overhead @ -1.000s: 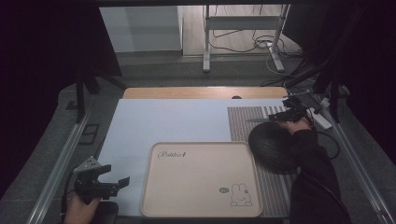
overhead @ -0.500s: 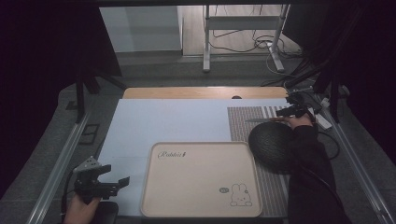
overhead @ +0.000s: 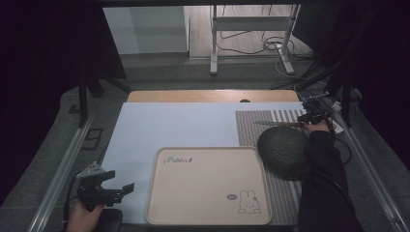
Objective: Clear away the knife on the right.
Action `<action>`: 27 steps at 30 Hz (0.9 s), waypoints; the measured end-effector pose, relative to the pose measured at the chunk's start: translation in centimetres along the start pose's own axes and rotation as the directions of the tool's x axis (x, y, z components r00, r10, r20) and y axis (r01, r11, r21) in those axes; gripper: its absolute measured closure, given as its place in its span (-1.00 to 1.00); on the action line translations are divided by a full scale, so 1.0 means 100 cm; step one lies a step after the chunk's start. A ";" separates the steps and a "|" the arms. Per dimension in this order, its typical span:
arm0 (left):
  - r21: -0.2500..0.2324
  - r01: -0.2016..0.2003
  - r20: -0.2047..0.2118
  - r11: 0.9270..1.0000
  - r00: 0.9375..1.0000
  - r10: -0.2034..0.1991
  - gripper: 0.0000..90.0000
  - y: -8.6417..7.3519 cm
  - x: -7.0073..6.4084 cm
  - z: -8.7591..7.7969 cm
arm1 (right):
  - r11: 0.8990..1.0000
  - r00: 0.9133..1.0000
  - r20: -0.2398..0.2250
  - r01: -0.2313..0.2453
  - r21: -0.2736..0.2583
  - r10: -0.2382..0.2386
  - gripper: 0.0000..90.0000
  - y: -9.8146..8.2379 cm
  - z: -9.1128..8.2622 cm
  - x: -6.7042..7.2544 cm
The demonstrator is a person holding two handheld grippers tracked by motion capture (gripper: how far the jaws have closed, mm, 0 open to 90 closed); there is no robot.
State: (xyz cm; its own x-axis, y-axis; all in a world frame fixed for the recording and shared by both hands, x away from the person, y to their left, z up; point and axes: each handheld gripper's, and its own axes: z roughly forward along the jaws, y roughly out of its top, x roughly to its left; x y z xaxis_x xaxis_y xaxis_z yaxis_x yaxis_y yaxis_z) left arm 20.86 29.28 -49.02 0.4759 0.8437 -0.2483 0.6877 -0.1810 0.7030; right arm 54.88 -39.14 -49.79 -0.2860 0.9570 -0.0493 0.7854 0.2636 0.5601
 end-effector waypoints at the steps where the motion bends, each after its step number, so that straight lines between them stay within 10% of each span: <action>1: 0.000 -0.001 0.000 1.000 1.000 0.001 -0.93 0.000 0.000 0.000 | 1.000 1.000 -0.006 0.001 0.009 0.000 0.99 -0.003 -0.002 0.000; 27: 0.008 -0.018 0.000 1.000 1.000 0.018 -0.93 0.002 -0.001 0.001 | 0.994 0.994 -0.111 0.018 0.105 -0.007 0.99 -0.032 -0.029 0.006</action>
State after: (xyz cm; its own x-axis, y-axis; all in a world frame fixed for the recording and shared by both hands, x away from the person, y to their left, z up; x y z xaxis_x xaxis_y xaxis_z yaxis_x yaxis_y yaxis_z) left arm 20.97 29.06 -48.97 0.4886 0.8401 -0.2355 0.6833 -0.2006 0.7020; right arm 50.56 -39.78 -49.23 -0.3503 0.9358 0.0390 0.8332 0.2924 0.4693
